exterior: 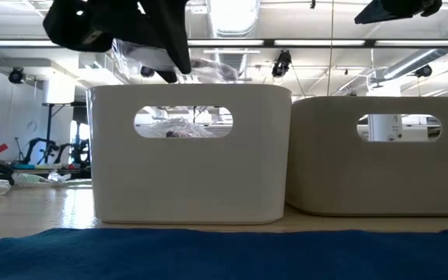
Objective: Pick & Place Toothbrushes
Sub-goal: Put the violet toothbrush into the white bin
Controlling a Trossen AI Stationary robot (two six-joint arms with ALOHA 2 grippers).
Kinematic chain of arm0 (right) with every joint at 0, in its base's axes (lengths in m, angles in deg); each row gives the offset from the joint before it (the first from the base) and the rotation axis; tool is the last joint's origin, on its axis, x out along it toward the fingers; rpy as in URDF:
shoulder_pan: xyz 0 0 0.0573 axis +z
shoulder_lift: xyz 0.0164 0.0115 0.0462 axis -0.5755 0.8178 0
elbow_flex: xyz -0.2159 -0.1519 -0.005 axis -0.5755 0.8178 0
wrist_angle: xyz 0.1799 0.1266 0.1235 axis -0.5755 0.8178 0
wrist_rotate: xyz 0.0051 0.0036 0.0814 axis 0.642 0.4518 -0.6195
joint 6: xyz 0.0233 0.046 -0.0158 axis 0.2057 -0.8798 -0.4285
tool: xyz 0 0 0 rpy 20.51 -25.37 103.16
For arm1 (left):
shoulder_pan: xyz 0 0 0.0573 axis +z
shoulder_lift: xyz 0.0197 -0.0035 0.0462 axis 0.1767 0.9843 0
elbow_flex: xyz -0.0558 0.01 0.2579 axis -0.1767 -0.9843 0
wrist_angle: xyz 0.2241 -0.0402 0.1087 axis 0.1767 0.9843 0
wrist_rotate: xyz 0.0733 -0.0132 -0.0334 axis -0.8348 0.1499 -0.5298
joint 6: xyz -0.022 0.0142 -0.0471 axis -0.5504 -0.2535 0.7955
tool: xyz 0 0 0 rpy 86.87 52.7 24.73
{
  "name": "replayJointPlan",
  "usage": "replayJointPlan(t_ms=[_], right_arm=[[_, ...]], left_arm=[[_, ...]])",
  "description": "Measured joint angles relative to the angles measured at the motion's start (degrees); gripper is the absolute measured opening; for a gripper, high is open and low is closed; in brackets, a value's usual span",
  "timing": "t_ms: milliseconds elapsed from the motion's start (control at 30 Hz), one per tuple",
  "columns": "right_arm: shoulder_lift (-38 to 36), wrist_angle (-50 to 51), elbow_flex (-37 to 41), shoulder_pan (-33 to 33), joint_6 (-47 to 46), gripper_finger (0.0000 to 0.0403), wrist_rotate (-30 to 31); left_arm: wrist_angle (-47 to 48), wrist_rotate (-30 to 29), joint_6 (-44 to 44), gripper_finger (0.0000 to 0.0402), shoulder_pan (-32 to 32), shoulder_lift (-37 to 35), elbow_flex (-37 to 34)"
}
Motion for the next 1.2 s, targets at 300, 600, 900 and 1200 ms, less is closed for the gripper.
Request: replayJointPlan(t_ms=[300,600,900,1200], right_arm=[[0.09,-0.04,0.02,0.01,-0.51,0.0091,-0.19],[0.09,-0.09,0.11,0.02,-0.55,0.0119,-0.20],[0.09,-0.09,0.11,0.02,-0.53,0.0143,-0.20],[0.09,-0.07,0.11,0.02,-0.53,0.0159,-0.20]], left_arm=[[0.13,3.67,-0.53,0.0058,1.05,2.19,-0.05],[-0.79,3.75,-1.50,0.0058,1.50,3.07,-0.04],[-1.89,2.84,-3.08,0.0058,2.38,3.07,-0.37],[-7.63,3.76,-4.56,0.0058,2.53,3.16,-4.89]])
